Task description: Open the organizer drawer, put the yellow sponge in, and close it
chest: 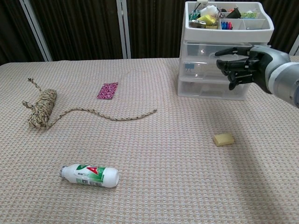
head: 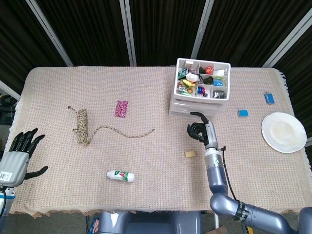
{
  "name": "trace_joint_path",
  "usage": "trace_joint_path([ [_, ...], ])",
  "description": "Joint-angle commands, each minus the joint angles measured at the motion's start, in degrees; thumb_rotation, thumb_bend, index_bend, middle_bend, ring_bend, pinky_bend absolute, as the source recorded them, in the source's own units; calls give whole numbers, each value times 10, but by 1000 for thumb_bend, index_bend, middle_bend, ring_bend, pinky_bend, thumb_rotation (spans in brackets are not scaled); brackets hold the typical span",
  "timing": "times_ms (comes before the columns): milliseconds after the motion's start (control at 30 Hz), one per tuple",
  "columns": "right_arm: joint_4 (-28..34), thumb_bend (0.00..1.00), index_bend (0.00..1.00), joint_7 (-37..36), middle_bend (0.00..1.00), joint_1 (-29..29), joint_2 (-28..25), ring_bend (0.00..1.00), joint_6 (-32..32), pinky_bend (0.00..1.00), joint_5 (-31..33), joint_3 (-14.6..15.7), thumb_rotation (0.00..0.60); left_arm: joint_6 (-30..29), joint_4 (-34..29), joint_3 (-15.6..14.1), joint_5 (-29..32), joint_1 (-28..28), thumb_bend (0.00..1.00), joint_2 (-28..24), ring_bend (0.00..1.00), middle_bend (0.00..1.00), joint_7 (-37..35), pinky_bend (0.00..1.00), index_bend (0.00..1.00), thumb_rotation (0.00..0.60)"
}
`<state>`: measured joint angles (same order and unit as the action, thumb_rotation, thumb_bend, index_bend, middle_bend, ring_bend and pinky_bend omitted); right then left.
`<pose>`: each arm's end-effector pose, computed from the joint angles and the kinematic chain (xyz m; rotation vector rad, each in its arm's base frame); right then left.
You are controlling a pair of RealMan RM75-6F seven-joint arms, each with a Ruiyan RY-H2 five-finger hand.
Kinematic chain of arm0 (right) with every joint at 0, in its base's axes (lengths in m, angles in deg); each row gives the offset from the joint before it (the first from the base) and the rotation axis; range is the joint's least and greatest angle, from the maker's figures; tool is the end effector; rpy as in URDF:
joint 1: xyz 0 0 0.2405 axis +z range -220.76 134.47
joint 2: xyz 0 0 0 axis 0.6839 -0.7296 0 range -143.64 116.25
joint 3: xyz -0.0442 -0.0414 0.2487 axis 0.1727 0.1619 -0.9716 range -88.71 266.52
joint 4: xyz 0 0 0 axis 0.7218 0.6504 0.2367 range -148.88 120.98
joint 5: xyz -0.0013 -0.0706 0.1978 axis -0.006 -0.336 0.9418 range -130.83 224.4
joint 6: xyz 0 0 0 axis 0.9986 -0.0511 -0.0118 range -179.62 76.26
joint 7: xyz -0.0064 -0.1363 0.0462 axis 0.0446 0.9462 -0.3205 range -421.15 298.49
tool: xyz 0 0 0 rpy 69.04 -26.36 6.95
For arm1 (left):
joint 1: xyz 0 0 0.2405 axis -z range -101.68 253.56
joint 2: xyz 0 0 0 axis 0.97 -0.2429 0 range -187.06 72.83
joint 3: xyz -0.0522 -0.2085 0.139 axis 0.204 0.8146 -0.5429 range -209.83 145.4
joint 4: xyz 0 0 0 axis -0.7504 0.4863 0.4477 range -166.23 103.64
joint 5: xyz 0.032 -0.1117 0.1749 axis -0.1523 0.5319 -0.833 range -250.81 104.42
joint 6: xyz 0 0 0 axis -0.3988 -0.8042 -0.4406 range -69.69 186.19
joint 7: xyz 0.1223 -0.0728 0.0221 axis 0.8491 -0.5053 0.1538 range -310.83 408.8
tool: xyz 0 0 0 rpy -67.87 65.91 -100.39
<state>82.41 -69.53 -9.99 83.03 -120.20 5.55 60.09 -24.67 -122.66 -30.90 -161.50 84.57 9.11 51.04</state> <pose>-0.1386 -0.3398 0.0076 0.7540 -1.8654 1.4819 -0.2978 0.1949 0.1379 -1.5007 -0.8770 -0.9230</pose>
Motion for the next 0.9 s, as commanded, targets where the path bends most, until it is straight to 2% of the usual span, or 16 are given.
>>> trace_joint_path([
  [33, -32, 395, 262, 75, 747, 4, 9, 747, -84, 668, -112, 50, 600, 0, 0, 0, 0, 0, 174, 0, 0, 0, 0, 0, 117, 600],
  [133, -48, 388, 255, 118, 747, 12, 9, 747, -103, 668, -135, 55, 600, 1, -1, 0, 1, 0, 173, 0, 0, 0, 0, 0, 117, 600],
  [333, -61, 384, 253, 198, 746, 29, 2, 746, -111, 668, -132, 47, 600, 5, -5, 0, 6, 1, 175, -2, 0, 0, -2, 0, 117, 600],
  [533, -75, 384, 253, 260, 746, 42, -8, 746, -94, 668, -90, 34, 600, 6, -7, 0, 7, 1, 174, -3, 0, 0, -3, 0, 118, 600],
  [900, -107, 384, 260, 294, 746, 54, -2, 746, -79, 668, -50, 17, 600, 7, -8, 1, 8, 1, 174, -3, 0, 0, -2, 0, 117, 600],
])
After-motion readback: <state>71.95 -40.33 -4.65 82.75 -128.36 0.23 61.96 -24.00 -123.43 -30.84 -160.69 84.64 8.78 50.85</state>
